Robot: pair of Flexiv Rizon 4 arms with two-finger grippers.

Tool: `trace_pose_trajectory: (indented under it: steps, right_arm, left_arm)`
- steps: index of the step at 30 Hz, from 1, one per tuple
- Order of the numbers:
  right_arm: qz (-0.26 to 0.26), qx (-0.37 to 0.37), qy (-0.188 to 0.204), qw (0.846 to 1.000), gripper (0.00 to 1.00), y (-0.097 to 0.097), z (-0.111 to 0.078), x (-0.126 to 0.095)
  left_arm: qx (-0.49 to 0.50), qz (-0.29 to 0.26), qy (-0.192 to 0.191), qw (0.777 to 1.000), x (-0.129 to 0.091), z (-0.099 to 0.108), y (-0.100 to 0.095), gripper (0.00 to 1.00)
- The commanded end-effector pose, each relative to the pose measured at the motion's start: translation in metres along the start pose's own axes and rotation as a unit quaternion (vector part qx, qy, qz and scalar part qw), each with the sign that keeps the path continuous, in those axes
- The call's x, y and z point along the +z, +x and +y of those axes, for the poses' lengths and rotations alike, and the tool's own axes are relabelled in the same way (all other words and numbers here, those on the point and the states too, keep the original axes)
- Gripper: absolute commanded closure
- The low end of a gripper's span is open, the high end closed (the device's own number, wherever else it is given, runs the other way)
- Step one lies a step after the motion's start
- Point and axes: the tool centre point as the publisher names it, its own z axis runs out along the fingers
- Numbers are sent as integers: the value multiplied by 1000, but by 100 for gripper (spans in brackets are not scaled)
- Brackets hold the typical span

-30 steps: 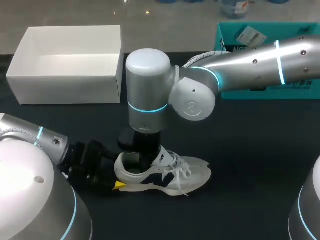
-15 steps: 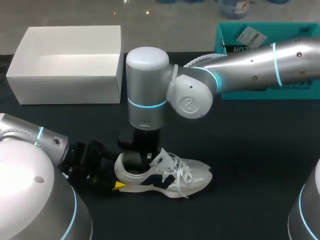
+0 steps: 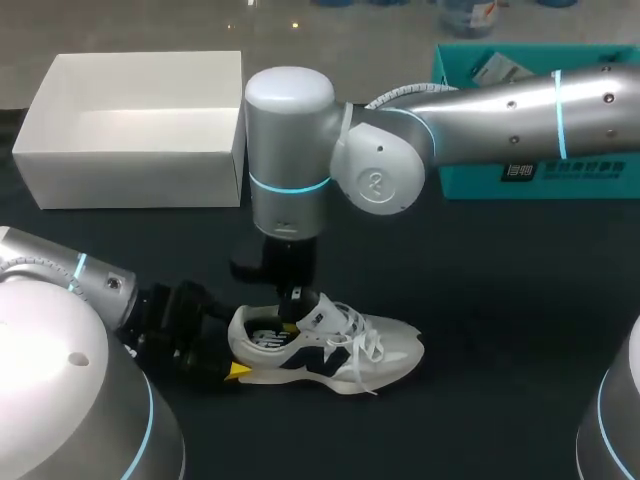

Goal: Take the shoe out of the shoebox, open the shoe tongue, remove and reinsert the insole, then place the shoe into the shoebox

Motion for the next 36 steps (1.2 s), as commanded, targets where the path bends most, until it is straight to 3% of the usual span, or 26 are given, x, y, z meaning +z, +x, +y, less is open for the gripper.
trace_pose_trajectory:
  steps: [1, 9, 22, 36]
  right_arm:
    - [-20, 5, 2, 1000, 100, 6, -10, -21]
    - [-47, 19, 4, 999, 100, 11, -22, -46]
    - [-69, 40, -17, 997, 100, 15, -35, -60]
    - [-84, 9, -68, 994, 100, -29, 6, -62]
  left_arm:
    - [0, 1, -2, 1000, 12, 14, -4, 100]
    - [0, 1, -2, 1000, 12, 14, -4, 100]
    - [0, 1, -2, 1000, 12, 14, -4, 100]
    - [0, 1, -2, 1000, 12, 14, -4, 100]
